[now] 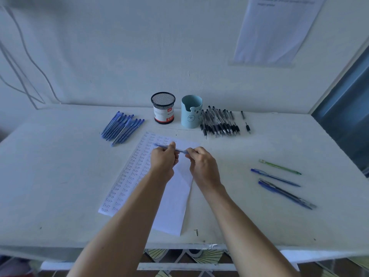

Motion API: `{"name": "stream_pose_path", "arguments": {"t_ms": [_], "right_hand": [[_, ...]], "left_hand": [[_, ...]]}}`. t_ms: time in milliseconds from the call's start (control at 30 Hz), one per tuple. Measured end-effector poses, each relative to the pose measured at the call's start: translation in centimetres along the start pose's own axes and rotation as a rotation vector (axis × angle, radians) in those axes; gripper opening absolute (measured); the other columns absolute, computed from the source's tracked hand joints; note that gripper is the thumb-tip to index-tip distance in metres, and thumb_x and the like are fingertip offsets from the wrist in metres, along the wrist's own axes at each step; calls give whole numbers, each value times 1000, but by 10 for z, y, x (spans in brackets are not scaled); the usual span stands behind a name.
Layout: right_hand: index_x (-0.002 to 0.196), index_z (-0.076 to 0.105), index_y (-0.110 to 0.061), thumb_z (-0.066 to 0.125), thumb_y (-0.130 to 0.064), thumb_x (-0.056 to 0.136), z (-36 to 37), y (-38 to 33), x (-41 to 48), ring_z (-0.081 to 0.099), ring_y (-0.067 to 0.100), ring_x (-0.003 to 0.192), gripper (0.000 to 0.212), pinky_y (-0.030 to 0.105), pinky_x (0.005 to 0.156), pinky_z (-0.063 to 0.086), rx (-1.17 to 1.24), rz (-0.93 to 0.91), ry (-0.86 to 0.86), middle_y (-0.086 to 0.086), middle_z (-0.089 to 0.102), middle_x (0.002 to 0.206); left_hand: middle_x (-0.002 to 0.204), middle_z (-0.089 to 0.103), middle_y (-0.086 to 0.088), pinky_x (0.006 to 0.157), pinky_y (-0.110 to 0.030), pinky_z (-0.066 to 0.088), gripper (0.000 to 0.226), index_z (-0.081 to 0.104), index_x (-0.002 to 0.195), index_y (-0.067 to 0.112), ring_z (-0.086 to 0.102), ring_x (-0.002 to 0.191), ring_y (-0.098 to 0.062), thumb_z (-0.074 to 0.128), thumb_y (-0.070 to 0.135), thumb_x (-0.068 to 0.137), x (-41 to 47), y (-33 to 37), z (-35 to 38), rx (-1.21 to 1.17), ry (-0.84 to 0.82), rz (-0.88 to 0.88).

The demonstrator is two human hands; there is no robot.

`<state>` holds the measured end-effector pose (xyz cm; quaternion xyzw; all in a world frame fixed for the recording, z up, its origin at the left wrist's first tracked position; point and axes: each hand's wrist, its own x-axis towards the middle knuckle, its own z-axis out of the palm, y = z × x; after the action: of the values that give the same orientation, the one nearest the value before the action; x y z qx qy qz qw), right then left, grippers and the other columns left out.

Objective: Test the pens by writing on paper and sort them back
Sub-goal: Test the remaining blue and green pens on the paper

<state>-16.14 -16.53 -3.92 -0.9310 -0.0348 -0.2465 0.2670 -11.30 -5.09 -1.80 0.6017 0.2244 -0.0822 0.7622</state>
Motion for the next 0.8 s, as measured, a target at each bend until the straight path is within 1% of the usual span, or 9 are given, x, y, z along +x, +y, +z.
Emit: {"name": "stream_pose_path", "arguments": {"t_ms": [100, 200, 333, 400, 433, 500, 567, 633, 800], "right_hand": [[99, 73, -6, 67, 3, 88, 0, 1, 0, 65, 24, 74, 16, 32, 54, 53, -11, 13, -8, 6, 66, 83], [102, 73, -8, 64, 0, 91, -4, -1, 3, 62, 23, 73, 16, 25, 59, 43, 36, 52, -54, 7, 65, 84], [91, 74, -10, 62, -7, 95, -20, 0, 15, 48, 20, 62, 13, 21, 57, 29, 197, 144, -113, 2, 54, 67], [88, 73, -10, 61, -13, 96, -26, 4, 16, 48, 23, 61, 15, 28, 58, 36, 275, 213, -165, 6, 54, 62], [89, 73, -10, 61, -16, 96, -28, 5, 15, 52, 27, 64, 15, 32, 64, 40, 305, 235, -182, 12, 58, 65], [91, 75, -10, 62, -17, 95, -28, 5, 12, 54, 31, 68, 15, 31, 67, 44, 313, 239, -172, 16, 61, 69], [92, 75, -11, 64, -14, 95, -25, 3, 12, 48, 27, 63, 12, 24, 58, 36, 270, 198, -110, 9, 57, 66], [90, 74, -10, 64, -10, 94, -23, 1, 12, 44, 21, 62, 10, 22, 58, 29, 195, 128, -42, 3, 54, 68], [96, 72, -9, 67, -3, 90, -17, -3, 8, 58, 19, 68, 10, 25, 58, 39, 60, 46, 63, 4, 62, 79]], "left_hand": [[69, 57, -9, 56, -25, 46, 28, 61, 81, -1, 50, 57, -16, 58, 19, 101, 0, -1, 4, -2, 22, -8], [66, 54, -5, 58, -26, 44, 30, 58, 82, 1, 47, 56, -15, 58, 25, 101, -3, -3, 4, 39, 23, 92], [75, 57, -1, 62, -21, 40, 20, 60, 93, 3, 47, 65, -10, 53, 20, 103, -9, -1, -6, -19, -312, 309], [86, 67, -4, 63, -20, 42, 10, 63, 101, 4, 52, 69, -10, 56, 11, 101, -8, 3, -12, 31, -412, 377], [88, 69, -8, 63, -22, 43, 8, 64, 101, 4, 54, 70, -12, 57, 10, 100, -8, 5, -14, 73, -422, 412], [83, 68, -13, 65, -25, 47, 13, 65, 96, 1, 56, 68, -16, 57, 11, 100, -8, 5, -13, 138, -404, 465], [78, 66, -12, 66, -26, 51, 15, 65, 92, 1, 59, 66, -15, 57, 10, 101, -12, 5, -8, 136, -332, 469], [79, 66, -12, 67, -26, 52, 18, 65, 87, 6, 60, 65, -14, 55, 10, 101, -13, 5, -4, 77, -259, 433], [73, 63, -10, 65, -24, 54, 25, 64, 80, 6, 57, 60, -12, 54, 11, 102, -17, 1, 9, -38, -204, 321]]}}
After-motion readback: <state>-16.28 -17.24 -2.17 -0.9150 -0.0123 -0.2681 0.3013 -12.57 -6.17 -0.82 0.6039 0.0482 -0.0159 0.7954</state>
